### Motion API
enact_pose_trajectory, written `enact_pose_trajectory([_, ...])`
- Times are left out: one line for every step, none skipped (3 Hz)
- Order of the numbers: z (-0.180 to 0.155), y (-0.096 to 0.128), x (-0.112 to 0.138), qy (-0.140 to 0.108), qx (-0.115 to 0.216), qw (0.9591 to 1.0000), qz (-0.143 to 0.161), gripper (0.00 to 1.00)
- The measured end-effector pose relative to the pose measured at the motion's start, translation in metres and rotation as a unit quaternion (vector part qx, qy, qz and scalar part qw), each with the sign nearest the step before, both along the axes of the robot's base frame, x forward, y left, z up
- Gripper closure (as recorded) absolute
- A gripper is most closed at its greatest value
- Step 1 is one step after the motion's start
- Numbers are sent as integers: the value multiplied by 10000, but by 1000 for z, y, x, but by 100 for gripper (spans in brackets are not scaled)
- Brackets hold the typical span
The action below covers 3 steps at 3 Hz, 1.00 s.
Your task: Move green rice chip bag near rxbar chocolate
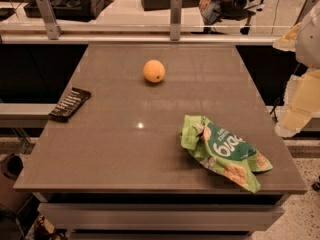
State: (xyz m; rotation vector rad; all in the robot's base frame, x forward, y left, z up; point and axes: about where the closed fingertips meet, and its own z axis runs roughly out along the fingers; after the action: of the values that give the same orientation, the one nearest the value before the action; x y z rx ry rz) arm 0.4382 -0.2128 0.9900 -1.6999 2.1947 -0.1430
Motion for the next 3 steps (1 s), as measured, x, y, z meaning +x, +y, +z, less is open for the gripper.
enact_pose_trajectory([0,0,0,-1,0,10000,0,0])
enact_pose_trajectory([-20,6,5,158,-84,9998,-85,0])
enact_pose_trajectory([-67,13,7,627,-203,9975,-235,0])
